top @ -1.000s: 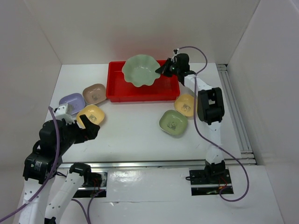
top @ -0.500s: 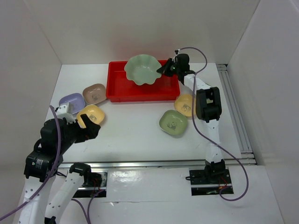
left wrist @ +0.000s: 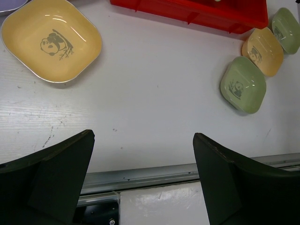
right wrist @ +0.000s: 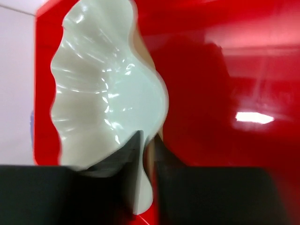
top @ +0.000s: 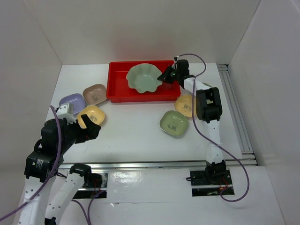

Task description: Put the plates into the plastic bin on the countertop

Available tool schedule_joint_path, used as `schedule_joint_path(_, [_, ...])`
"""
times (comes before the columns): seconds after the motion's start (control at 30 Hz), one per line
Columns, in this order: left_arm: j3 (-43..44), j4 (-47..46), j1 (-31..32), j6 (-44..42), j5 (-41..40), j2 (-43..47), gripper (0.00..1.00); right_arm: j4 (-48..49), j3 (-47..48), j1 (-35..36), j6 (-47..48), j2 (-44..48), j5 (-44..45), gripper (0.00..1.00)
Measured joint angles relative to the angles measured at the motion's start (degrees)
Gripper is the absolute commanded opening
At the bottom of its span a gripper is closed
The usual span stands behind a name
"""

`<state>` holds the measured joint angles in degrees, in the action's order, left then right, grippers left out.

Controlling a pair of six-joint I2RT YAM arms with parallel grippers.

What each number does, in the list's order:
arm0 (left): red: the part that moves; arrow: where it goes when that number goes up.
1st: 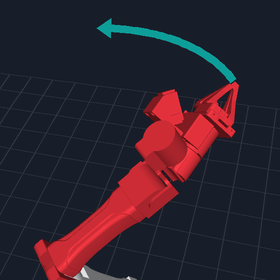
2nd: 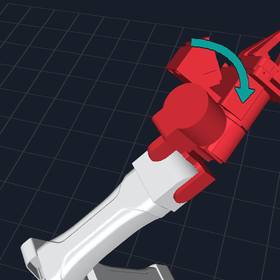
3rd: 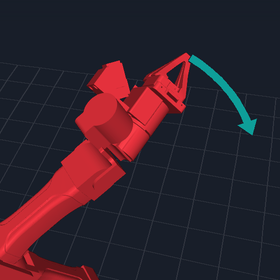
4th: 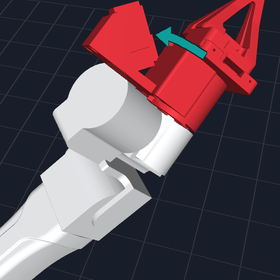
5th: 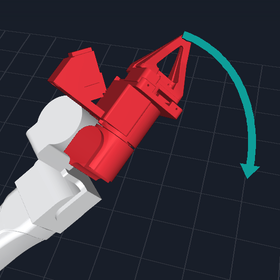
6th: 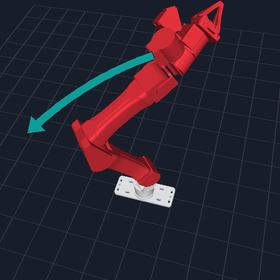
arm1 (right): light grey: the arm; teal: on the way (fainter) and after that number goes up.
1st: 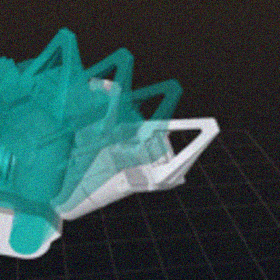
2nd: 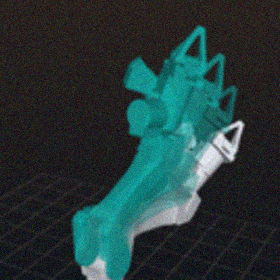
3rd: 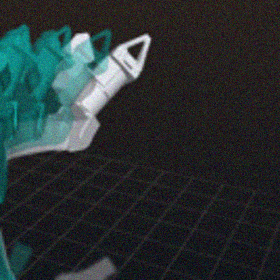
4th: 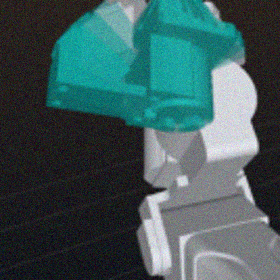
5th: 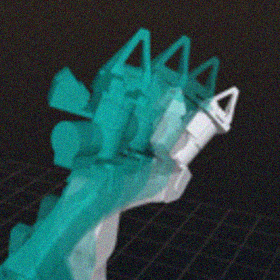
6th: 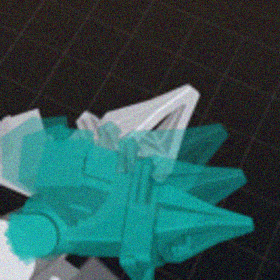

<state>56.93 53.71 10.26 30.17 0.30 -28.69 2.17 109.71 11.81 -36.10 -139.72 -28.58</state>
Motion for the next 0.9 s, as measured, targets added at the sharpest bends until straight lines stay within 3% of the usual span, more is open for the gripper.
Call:
schedule_joint_path(0.07, [0.0, 0.0, 0.0, 0.0, 0.0, 0.0, 1.00, -0.2, -1.1, 0.1, 0.3, 0.0, -0.3, 0.72])
schedule_joint_path(0.13, [0.0, 0.0, 0.0, 0.0, 0.0, 0.0, 1.00, -0.5, -1.4, 0.2, 0.8, 0.0, -0.4, 0.85])
schedule_joint_path(0.17, [0.0, 0.0, 0.0, 0.0, 0.0, 0.0, 1.00, -0.2, -1.4, 0.3, 1.0, 0.1, -0.8, 1.00])
schedule_joint_path(0.6, [0.0, -0.1, 0.0, 0.0, 0.0, 0.0, 1.00, -0.8, 0.2, 1.4, 3.0, 6.1, 0.8, 1.00])
schedule_joint_path(0.77, [0.0, -0.2, 0.0, 0.0, 0.0, 0.0, 1.00, -3.3, -1.1, 1.9, 6.7, 14.4, 4.7, 1.00])
schedule_joint_path(0.9, [0.0, -0.2, 0.0, 0.0, 0.1, 0.0, 1.00, -9.4, -5.1, 2.8, 10.7, 24.5, 13.5, 1.00])
